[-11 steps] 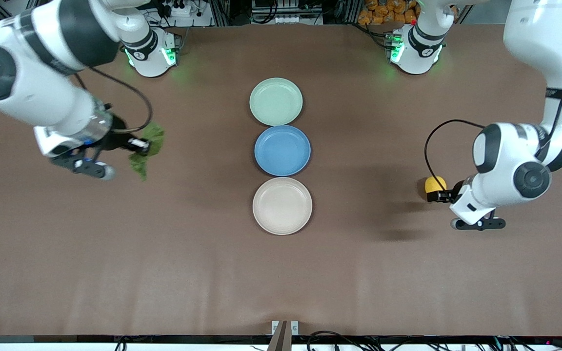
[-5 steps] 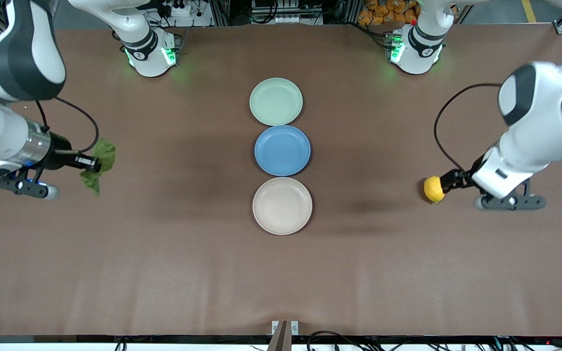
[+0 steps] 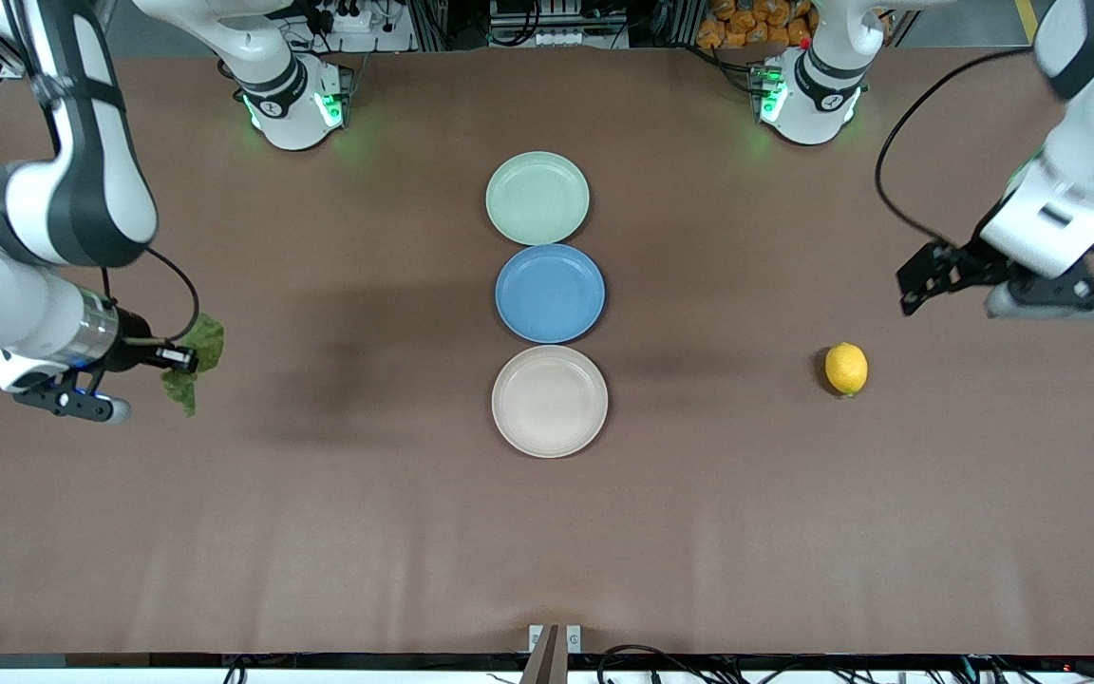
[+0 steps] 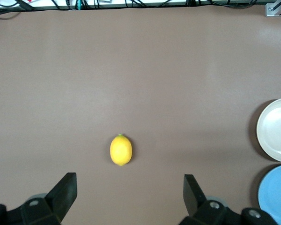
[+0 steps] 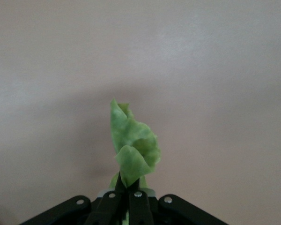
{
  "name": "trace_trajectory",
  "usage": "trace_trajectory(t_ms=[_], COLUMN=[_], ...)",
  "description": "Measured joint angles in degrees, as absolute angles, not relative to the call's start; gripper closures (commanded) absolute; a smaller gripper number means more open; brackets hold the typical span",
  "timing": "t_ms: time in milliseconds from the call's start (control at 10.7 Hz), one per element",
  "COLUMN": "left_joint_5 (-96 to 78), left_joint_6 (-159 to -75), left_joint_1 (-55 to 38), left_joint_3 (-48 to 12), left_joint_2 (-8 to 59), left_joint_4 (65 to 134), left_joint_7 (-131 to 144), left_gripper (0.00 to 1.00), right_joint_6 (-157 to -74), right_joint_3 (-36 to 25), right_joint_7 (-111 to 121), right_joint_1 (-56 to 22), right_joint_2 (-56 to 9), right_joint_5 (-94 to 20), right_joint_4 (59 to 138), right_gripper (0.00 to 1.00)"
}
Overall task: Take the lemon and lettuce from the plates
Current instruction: 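Open the left gripper to set the lemon on the table, then lower the lettuce to the table with the right gripper while the left gripper withdraws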
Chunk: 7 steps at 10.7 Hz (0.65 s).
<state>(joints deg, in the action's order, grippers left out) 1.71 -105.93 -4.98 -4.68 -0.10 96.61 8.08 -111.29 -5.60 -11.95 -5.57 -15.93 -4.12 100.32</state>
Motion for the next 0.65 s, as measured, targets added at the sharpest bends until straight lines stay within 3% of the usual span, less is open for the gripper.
trace_trajectory(t_ms=[374,655], left_joint_5=[1.6,1.6], left_joint_6=[-93.6,-90.6], left_joint_1=[-5.1,-5.2], left_joint_3=[-4.4,-4.5], left_joint_2=[-0.8,-0.5], left_joint_4=[90.0,89.0], left_joint_7=[6.8,4.8], left_gripper=[0.00,0.00], right_joint_6=[-122.2,-132.1], right_joint_3=[-6.6,-6.8], right_joint_7=[-11.9,-11.9], right_joint_1=[-5.2,-5.2], right_joint_2=[-21.8,-25.7], right_joint_5=[-1.5,-1.1], right_joint_4=[103.5,108.1], right_gripper=[1.00,1.00])
